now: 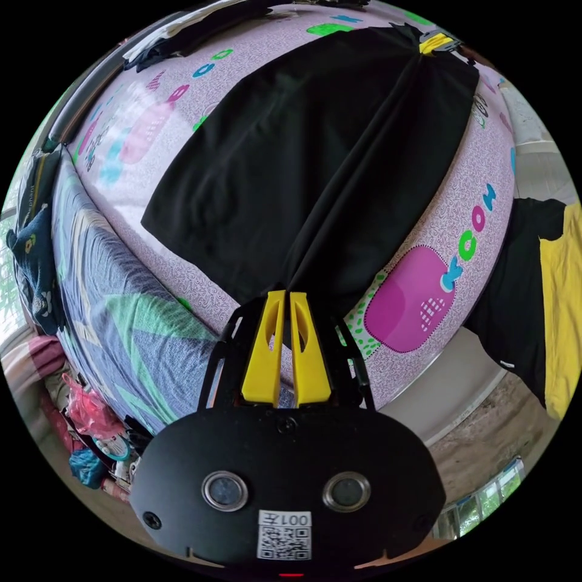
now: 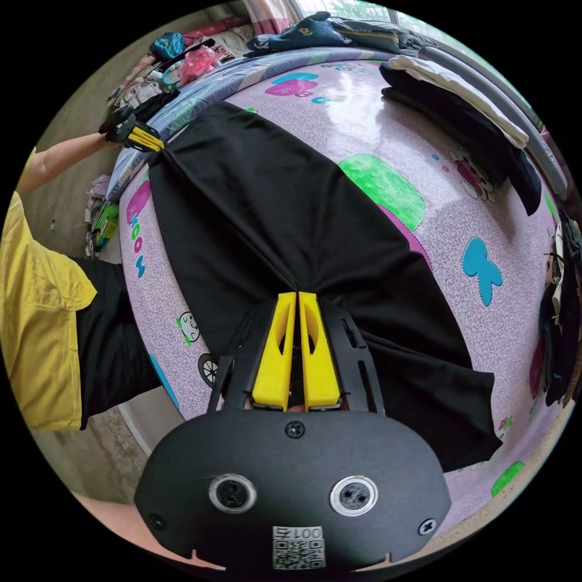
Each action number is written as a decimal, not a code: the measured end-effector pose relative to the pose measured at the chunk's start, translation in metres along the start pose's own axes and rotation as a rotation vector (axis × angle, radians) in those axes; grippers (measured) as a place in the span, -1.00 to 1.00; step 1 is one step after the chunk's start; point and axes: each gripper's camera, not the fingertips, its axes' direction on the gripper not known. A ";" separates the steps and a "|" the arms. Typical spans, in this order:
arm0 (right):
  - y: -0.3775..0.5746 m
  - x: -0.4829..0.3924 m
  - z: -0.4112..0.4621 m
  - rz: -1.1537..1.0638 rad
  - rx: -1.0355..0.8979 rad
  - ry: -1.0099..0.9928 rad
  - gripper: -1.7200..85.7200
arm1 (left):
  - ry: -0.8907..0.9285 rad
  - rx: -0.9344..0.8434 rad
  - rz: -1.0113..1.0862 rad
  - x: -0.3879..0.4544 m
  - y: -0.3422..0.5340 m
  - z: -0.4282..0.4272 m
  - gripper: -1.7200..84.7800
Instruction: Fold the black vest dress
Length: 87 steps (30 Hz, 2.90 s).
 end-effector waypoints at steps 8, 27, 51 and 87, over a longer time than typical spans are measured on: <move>0.022 0.014 -0.029 0.054 0.064 -0.093 -0.95 | -0.035 -0.060 -0.106 -0.017 0.034 0.019 -0.99; 0.006 -0.006 -0.063 0.135 0.083 -0.061 -0.95 | 0.050 0.124 -0.423 -0.058 0.058 0.065 -0.99; 0.075 0.220 -0.180 -0.328 -0.070 -0.110 -0.79 | 0.384 0.606 -0.250 0.078 -0.201 -0.008 -0.99; 0.189 0.092 -0.213 -0.459 0.075 0.322 -0.94 | 0.233 0.641 -0.269 0.070 -0.262 0.051 -0.99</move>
